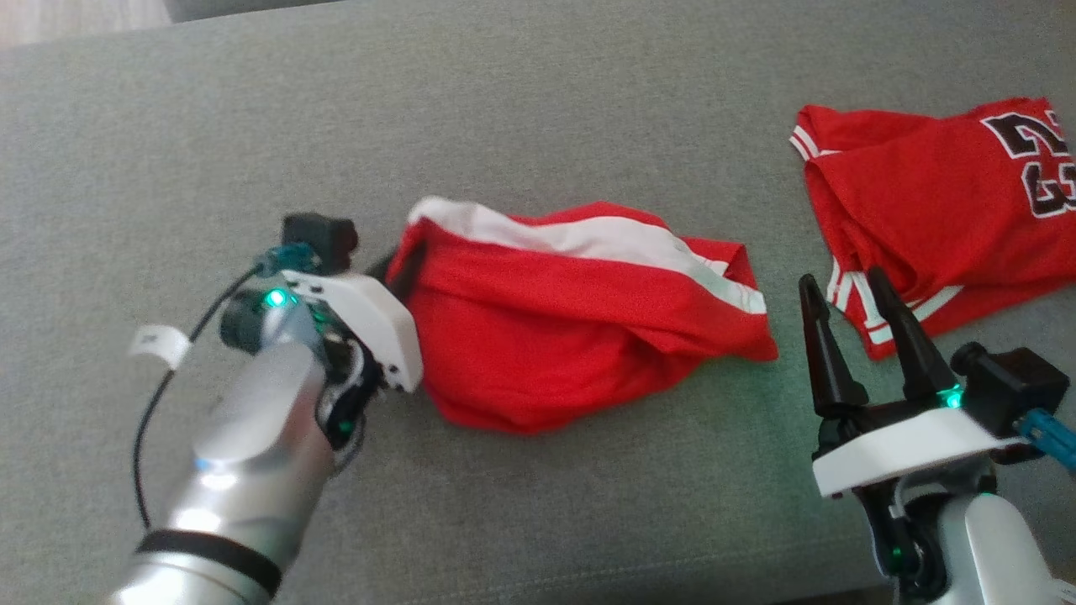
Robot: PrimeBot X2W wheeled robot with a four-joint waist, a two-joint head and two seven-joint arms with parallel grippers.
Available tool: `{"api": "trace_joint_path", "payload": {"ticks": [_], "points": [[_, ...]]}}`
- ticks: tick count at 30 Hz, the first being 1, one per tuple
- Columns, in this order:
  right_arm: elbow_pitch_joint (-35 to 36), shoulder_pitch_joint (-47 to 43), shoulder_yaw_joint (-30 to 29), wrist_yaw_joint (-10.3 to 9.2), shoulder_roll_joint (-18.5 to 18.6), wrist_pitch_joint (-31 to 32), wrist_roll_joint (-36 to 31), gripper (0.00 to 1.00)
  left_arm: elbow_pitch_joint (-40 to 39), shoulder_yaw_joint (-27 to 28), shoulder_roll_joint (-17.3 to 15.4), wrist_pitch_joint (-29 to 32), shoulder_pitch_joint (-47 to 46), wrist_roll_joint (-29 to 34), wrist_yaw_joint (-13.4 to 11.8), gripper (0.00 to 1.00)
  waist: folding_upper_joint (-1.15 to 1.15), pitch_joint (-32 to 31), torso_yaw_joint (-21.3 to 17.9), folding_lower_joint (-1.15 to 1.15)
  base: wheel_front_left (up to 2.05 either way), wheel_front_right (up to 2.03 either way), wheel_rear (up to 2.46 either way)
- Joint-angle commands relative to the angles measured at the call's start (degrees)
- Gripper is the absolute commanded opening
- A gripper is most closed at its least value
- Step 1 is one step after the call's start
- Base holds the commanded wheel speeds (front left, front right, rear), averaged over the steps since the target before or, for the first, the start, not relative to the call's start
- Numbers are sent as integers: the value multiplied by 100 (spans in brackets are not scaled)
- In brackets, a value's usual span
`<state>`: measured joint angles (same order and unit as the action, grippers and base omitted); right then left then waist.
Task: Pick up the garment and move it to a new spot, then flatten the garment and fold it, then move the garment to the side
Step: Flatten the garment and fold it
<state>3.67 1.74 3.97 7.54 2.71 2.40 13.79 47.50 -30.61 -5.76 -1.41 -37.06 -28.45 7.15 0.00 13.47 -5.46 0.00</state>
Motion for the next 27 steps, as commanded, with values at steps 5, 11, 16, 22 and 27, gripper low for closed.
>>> {"api": "trace_joint_path", "payload": {"ticks": [5, 11, 16, 22, 27], "points": [[172, 133, 59, -5, 17, -40, 64, 100, -316, -19, -407, -895, -546, 491, -93, 0, 0, -108, 182, 0, 0, 0, 0], [181, 37, 4, -5, 17, -4, 137, 100, -1124, -230, -709, -1220, -81, 936, -474, 0, 0, -243, 369, 0, 0, 0, 0], [206, -59, -41, -5, 17, 28, 172, 100, -2108, -290, -1026, -1296, 941, 1136, -979, 0, 0, -315, 464, 0, 0, 0, 0], [262, -128, -116, -5, 17, 60, 223, 100, -2939, -402, -1165, -1337, 2063, 1288, -1467, 0, 0, -340, 566, 0, 0, 0, 0], [279, -117, -127, -5, 17, 93, 237, 100, -2754, -471, -1071, -1346, 2441, 1218, -1541, 0, 0, -341, 616, 0, 0, 0, 0]]}}
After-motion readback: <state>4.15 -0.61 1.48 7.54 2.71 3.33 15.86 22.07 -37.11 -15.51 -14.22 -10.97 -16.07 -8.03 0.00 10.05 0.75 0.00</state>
